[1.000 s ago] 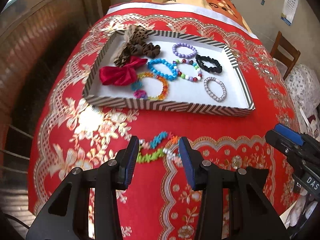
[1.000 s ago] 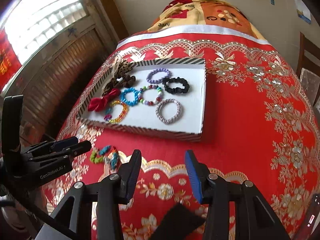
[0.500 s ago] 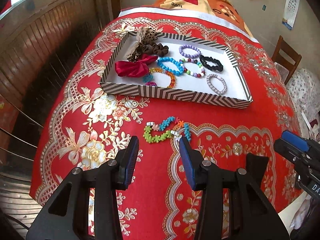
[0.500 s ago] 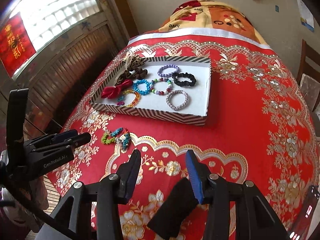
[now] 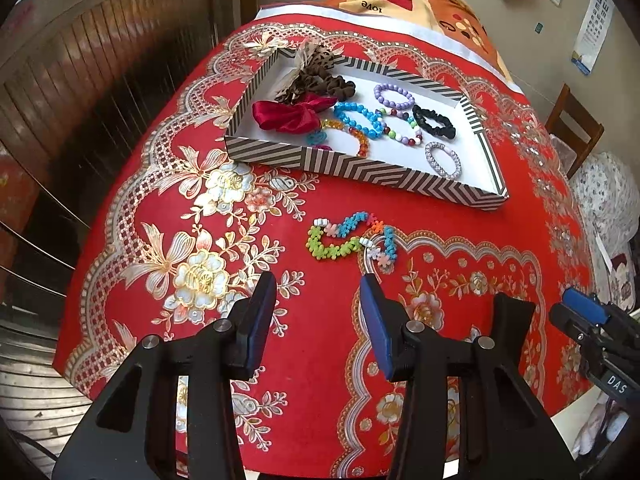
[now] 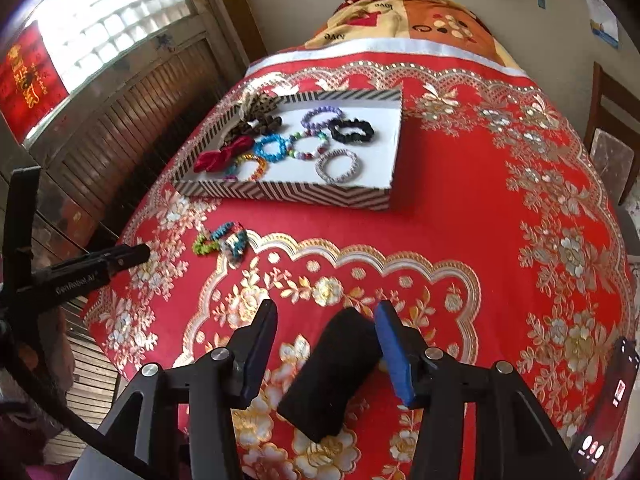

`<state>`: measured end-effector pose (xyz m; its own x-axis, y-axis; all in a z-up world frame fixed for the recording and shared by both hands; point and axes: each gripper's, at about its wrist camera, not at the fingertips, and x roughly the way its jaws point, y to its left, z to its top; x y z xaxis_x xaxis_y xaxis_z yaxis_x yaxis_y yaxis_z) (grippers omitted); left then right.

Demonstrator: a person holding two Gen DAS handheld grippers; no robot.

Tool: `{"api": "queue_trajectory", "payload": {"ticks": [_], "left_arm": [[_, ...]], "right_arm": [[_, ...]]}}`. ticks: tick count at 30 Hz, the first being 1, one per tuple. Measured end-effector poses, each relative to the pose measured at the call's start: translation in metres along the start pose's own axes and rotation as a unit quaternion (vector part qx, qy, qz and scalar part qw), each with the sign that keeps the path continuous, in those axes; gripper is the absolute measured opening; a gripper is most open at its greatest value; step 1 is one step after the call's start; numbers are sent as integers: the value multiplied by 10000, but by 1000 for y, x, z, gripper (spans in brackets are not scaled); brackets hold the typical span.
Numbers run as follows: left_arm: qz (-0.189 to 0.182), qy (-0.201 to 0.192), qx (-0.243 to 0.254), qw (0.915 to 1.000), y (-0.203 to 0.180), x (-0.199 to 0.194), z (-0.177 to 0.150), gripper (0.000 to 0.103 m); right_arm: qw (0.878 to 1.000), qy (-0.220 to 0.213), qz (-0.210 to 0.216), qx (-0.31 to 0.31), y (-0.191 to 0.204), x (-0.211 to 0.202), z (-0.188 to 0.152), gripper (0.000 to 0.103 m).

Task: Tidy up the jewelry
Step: 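Grasp the black velvet piece with the right gripper while the left approaches the green-and-blue bracelet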

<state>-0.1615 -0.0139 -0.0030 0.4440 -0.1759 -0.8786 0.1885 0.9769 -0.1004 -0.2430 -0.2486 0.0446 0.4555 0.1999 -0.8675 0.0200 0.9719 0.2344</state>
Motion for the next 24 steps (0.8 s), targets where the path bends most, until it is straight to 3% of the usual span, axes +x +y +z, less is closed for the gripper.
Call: {"api": "queue_trajectory", "payload": {"ticks": [24], "left_arm": [[-310,446,-219,9983,14,25,8,45]], "right_arm": [[9979,506,176,378,-9,35,-29,53]]}}
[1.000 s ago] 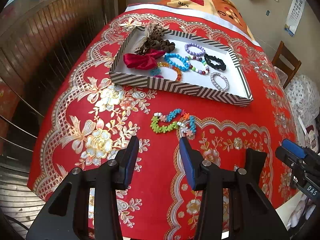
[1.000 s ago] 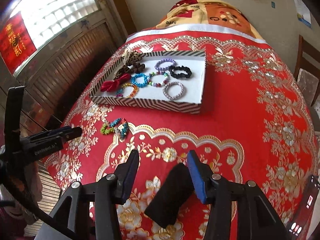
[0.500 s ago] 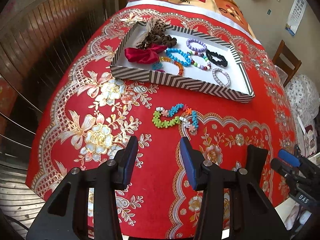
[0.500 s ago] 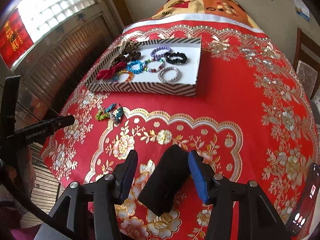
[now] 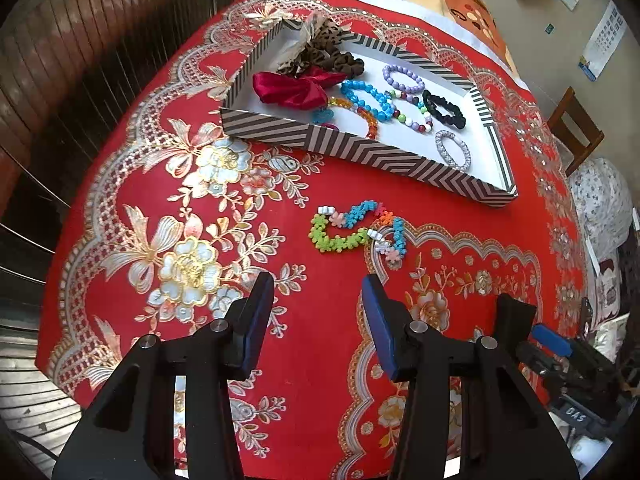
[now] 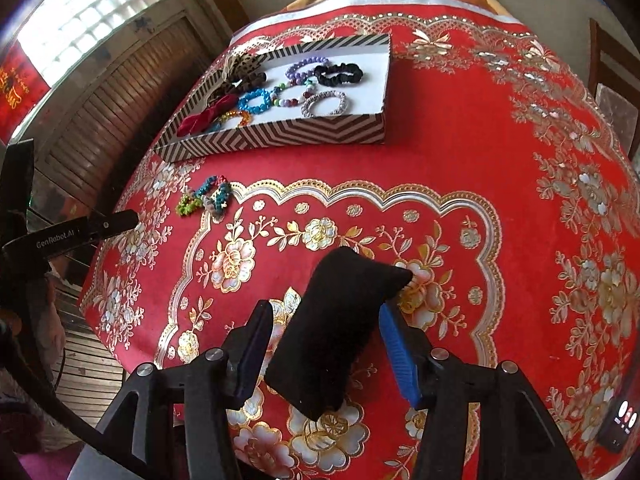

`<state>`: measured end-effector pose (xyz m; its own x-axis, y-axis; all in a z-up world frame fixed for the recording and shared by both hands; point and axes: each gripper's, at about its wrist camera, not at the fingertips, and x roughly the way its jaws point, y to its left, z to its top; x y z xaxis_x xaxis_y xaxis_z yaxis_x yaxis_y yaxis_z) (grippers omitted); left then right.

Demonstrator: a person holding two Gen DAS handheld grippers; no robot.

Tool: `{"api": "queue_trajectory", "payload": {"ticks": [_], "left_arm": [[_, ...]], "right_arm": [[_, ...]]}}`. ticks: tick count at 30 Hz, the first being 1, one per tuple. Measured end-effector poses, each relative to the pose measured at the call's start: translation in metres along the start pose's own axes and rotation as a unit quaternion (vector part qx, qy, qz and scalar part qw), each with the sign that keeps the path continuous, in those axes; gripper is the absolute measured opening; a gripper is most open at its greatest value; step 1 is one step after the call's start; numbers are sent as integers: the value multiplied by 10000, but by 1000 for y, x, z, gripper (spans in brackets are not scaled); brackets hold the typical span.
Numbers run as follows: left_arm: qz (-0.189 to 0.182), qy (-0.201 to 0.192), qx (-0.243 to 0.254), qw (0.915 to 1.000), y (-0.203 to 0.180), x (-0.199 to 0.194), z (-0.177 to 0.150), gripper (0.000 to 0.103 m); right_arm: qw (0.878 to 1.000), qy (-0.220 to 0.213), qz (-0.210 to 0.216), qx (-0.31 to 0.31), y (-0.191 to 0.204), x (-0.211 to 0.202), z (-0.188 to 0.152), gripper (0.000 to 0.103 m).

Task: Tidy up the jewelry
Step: 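Grasp the black velvet piece with the right gripper while the left approaches the green-and-blue bracelet, then grasp the green-and-blue bracelet with the left gripper and lift it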

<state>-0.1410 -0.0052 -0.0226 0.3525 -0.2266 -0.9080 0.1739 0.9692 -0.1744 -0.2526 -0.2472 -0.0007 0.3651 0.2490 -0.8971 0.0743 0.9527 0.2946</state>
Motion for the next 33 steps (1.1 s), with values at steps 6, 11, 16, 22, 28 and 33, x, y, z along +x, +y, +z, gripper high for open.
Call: {"api": "queue_trajectory", "payload": {"ticks": [6,11,16,22,28,33], "left_arm": [[-76,69,86,9999,-3,13,11,46],[-19,159,285,9995,-3,32,28,46],[90,330,728,9968,-8,52,38,46],[63,490,1080,9929,-20,72,45,46],[9,371,1208,9920,-25,78,47,16],[-199,468,1036,9933,-23,70,47,10]], "right_arm": [[9999,108,-52,-35,0,14,3,53],[9996,206,-140,-91,0,21,5,54],[9994,304,-176,-36,-2,27,5,54],[9992,344,-191,19,-5,33,8,54],[9998,29,-129,-153,-3,35,7,36],[9999,-30,117,0,-12,32,11,22]]}}
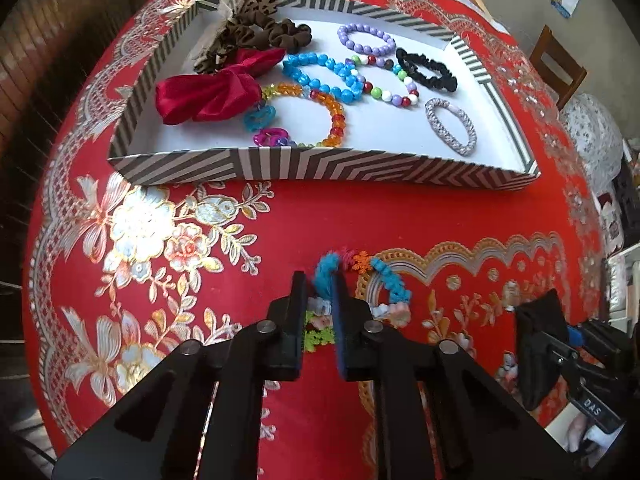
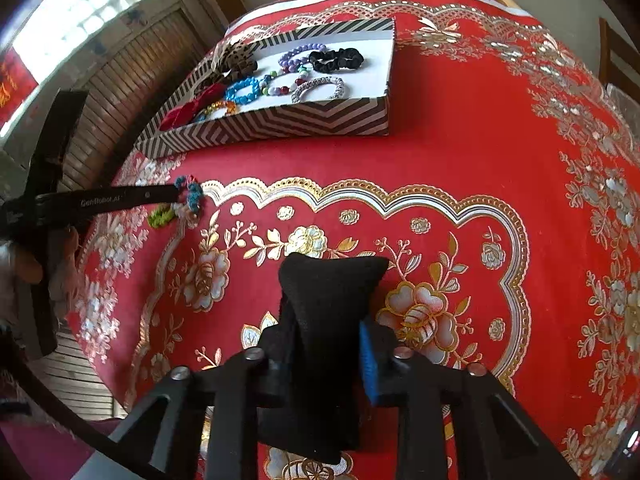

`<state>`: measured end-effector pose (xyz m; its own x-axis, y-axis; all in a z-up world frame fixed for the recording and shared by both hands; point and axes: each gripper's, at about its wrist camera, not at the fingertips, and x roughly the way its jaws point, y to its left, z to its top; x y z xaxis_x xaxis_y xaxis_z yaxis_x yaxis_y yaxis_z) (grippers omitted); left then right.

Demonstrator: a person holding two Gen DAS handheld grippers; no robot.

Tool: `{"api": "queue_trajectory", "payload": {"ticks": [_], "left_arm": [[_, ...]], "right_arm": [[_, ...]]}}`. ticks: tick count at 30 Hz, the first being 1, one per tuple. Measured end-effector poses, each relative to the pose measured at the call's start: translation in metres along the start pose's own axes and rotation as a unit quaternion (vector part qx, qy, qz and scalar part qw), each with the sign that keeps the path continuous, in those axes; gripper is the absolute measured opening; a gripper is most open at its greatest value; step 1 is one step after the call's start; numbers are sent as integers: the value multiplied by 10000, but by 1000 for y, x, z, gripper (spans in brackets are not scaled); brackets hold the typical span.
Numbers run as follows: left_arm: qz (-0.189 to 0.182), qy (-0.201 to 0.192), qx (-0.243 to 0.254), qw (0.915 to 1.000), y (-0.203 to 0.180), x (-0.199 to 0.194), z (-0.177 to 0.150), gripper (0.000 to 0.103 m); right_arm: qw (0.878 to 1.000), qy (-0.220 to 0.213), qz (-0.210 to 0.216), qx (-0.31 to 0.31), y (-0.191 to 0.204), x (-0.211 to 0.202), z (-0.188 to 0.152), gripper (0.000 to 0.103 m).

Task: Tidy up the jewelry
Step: 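Grasp the green-and-blue bracelet with the left gripper and lift it, then carry the bracelet and black velvet piece into the tray and open both grippers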

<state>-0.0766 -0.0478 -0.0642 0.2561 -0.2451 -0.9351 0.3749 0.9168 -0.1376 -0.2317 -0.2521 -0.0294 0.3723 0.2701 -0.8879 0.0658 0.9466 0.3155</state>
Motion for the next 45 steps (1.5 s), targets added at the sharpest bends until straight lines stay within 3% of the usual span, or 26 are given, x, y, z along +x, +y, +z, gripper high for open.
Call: {"api": "queue_trajectory", "payload": {"ticks": [13,29,38,45], "left_arm": [[-214,-534,-281,9979,2,-67,-8,10],[-194,-1298,-44,9913,-24,-129,21,10],[-290,-1524,237,9876,-46,-130,59,10],[-372,-1384,477,9885,-66,-104,87,10]], "right_arm": [[9981,-553,217,-180,8,-39,13,20],[9940,-988,364,-298,18,-66,31,20],[9916,-1238,223,-296,12,-70,77,20],[9920,-1239,112,-235,6,-53,123,20]]}}
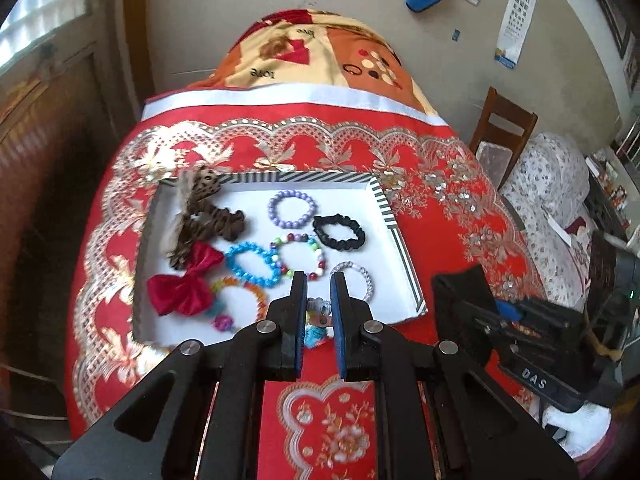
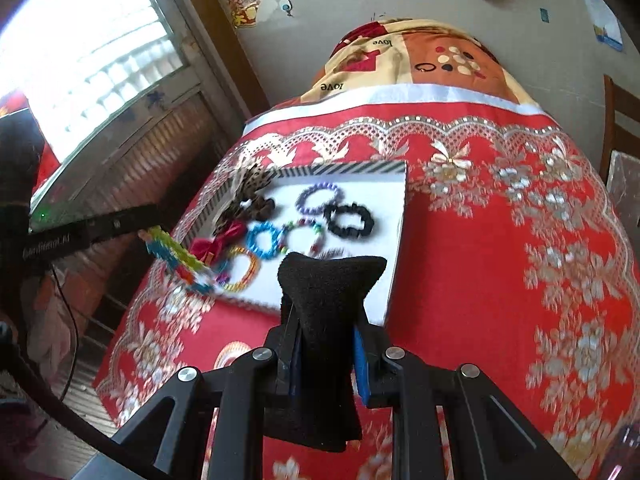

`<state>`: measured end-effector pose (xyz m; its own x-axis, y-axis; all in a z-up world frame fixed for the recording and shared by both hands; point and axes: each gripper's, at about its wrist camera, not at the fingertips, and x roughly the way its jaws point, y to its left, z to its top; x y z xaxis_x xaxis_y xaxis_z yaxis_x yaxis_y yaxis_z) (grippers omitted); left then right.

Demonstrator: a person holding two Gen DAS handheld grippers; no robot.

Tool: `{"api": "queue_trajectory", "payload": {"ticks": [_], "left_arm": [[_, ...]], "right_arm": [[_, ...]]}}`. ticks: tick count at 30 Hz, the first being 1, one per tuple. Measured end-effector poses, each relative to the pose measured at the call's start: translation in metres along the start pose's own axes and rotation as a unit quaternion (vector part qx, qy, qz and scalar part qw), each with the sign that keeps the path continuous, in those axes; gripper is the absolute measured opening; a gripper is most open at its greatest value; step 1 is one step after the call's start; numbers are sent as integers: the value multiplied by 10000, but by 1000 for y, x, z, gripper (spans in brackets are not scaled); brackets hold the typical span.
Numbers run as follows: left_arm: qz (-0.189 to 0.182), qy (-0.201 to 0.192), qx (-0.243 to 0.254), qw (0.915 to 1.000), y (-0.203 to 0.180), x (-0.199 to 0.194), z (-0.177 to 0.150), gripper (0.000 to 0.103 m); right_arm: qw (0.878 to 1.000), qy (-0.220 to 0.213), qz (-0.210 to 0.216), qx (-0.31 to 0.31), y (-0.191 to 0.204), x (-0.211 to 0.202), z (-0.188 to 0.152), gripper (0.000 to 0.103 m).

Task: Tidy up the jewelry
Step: 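Carry the bracelet and black velvet piece into the tray and open both grippers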

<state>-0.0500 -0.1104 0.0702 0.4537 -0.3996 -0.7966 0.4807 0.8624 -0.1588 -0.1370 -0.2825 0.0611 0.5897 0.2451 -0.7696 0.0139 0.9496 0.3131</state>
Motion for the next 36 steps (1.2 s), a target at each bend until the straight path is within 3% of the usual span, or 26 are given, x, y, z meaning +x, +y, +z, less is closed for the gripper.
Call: {"api": "queue_trajectory", "payload": {"ticks": [8,20,34,36], "left_arm": [[-49,329,125,9994,-5,56,9,10],[122,848,-69,9963,24,126,5,11],[148,1061,-349,9936,38,154,6,11],[155,1040,-362,9938,38,154,7,12]], "right_arm": [[9997,137,-184,21,-10,50,48,20],[9961,718,-454,-248,-28,151,107,20],[9906,1076,-694,-478,-47,200,119,20],[9916,1038,-622,-456,-49,199,120,25]]}}
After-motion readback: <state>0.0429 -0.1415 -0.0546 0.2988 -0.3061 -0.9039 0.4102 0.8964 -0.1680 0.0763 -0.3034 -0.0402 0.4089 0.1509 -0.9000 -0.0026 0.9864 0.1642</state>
